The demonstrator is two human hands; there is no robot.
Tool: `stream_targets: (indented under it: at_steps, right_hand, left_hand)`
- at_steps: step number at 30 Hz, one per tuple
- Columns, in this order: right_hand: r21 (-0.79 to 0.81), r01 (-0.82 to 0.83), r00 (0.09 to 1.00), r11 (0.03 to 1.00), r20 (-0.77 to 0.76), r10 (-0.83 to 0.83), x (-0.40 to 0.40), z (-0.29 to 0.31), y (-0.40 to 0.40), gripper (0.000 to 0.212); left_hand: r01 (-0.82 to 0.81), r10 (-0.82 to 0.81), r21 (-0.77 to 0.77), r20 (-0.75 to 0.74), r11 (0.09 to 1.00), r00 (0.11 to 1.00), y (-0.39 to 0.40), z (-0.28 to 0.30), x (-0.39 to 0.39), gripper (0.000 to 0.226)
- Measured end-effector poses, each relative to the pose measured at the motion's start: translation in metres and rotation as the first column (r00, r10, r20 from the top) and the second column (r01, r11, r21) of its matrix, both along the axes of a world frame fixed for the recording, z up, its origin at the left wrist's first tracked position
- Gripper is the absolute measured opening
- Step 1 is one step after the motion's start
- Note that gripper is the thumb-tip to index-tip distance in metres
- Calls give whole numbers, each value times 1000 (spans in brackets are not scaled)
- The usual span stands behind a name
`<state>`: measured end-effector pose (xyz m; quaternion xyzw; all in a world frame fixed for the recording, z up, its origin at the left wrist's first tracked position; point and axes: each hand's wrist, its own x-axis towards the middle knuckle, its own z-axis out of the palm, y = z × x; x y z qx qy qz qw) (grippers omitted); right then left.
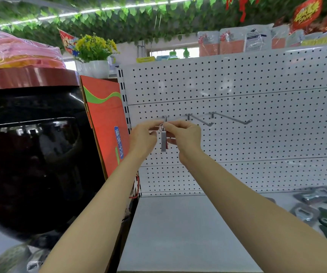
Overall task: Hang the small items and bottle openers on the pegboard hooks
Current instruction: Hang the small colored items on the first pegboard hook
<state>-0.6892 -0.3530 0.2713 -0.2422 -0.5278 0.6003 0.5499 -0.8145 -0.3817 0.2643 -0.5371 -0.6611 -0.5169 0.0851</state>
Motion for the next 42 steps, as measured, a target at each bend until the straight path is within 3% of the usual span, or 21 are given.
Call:
stream_targets:
  at_steps: [10,17,24,28,33,37,42]
  right_hand:
    - [-24,87,996,996,15,-87,-16,-10,17,15]
    - [20,128,990,992,61,-129,-27,-13,33,5]
    - [159,185,969,970,136,-207,-23,-20,40,6]
    - [418,270,851,867,318,-418,-5,-36,42,12]
    - [640,189,670,745,471,-574,31,-76,47,29]
    - [767,134,565,627,461,-684,64,-109,58,33]
    - [840,100,459,533,437,-774,105,-139,74,37]
  left_hand:
    - [16,-20,-79,-44,997,999,7,3,-13,56]
    - [34,-39,-104,-54,994,998,13,3,-17,58]
    - [37,-42,-81,-69,996,997,5,-4,-15,50]
    - [-103,83,-179,-115,978,990,-6,-23,-14,40]
    - [-298,176,-405,-311,864,934,-20,-65,2,46]
    - [-421,204,-427,-466,801,861,-21,-104,25,50]
    - [-341,113,-370,-519,864,847,-4,-127,72,50]
